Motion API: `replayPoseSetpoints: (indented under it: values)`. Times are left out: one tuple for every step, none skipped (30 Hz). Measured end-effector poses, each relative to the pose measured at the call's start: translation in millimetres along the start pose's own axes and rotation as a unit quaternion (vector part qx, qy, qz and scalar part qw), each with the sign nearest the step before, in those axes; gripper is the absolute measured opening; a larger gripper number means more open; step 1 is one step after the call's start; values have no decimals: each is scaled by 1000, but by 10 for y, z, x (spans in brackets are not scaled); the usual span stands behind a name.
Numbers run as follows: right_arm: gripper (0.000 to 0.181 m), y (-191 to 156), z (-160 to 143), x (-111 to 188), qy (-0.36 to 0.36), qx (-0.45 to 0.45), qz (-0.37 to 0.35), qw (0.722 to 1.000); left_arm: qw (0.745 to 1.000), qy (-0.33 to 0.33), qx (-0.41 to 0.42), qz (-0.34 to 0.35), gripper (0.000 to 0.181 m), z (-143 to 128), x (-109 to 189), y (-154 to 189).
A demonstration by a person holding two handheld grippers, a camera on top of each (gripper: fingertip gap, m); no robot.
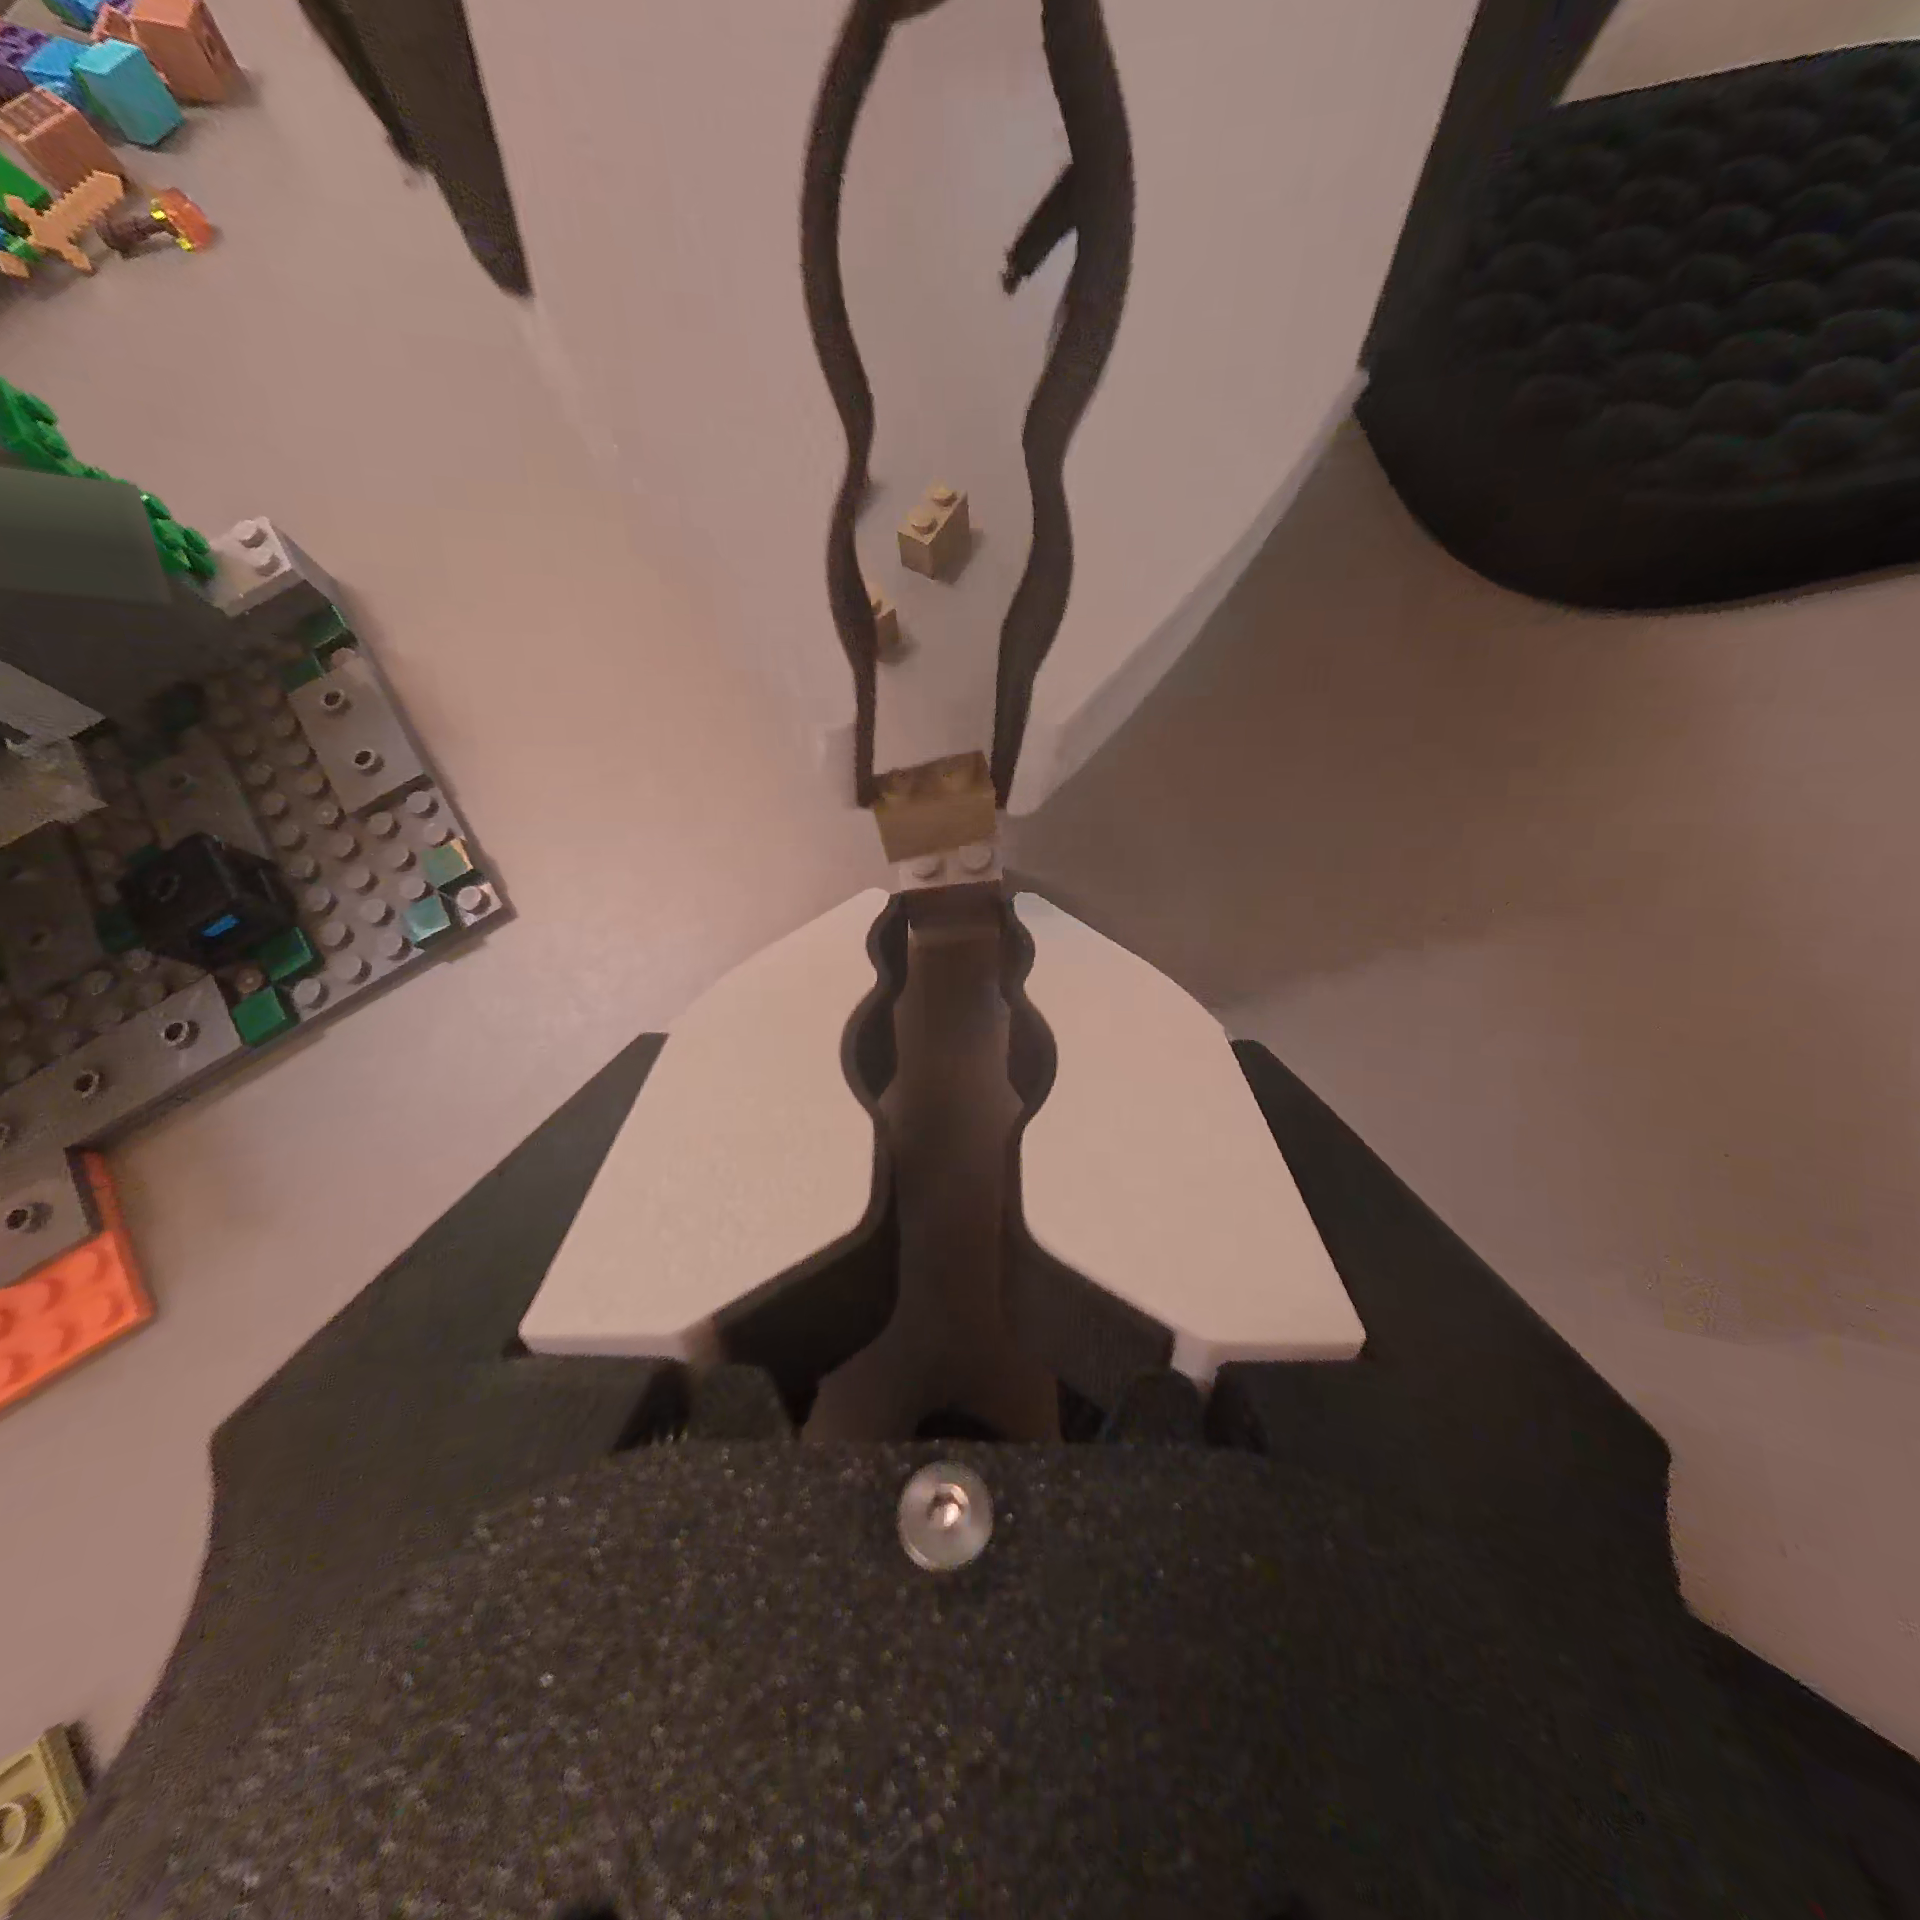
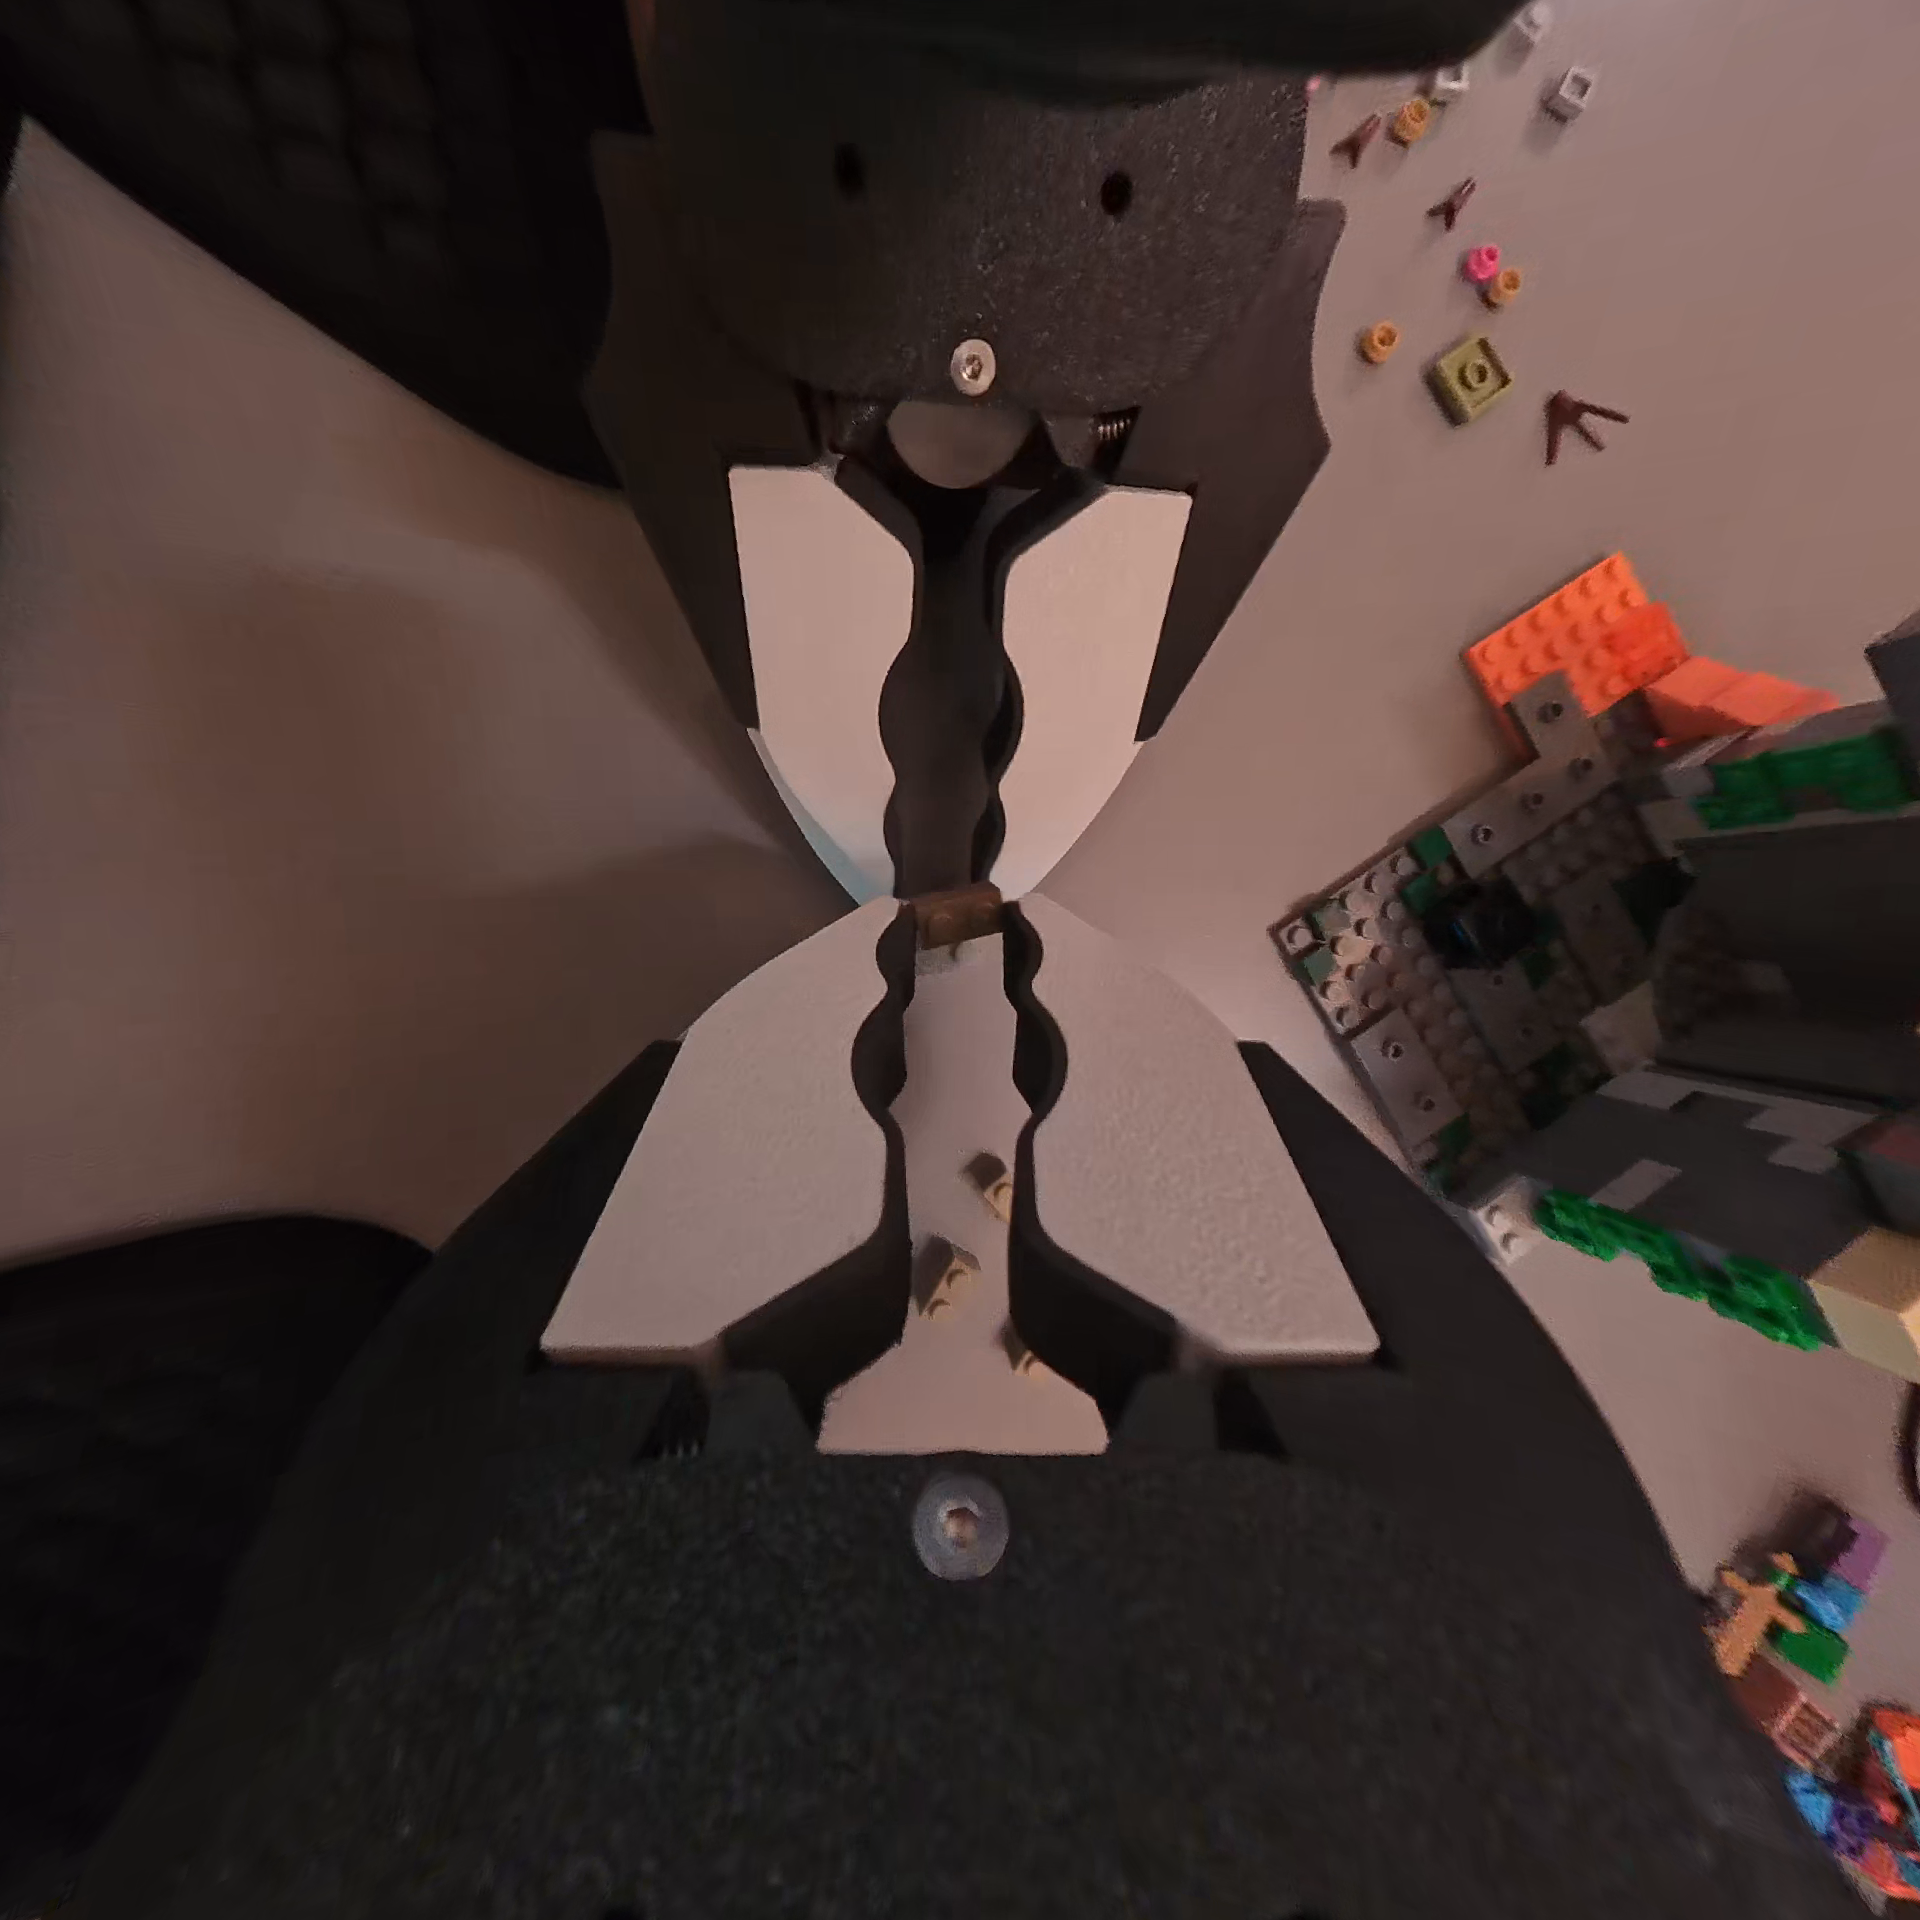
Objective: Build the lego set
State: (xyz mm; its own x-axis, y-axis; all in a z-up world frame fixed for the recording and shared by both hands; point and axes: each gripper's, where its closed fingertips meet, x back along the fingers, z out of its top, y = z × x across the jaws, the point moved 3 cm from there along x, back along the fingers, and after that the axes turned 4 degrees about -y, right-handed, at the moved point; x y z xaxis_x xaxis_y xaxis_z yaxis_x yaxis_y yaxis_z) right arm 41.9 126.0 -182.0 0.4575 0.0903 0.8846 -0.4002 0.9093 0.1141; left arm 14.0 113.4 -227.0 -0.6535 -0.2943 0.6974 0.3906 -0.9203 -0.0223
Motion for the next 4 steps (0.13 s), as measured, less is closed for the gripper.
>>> replayPoseSetpoints:
  values:
    - [16, -8, -4, -20, -8, -1, -3, 1000, 1000, 0, -1, 1, 16, 0, 0, 1]
    - [16, -16, -15, -36, -18, -1, -6, 1000, 1000, 0, -2, 2, 16, -1, 0, 0]
    - [16, -17, -24, -49, -27, -1, -10, 1000, 1000, 0, -3, 3, 16, 0, -1, 1]
    - [16, -12, -39, -62, -38, -2, -17, 999, 1000, 0, -3, 3, 16, -1, 0, 1]
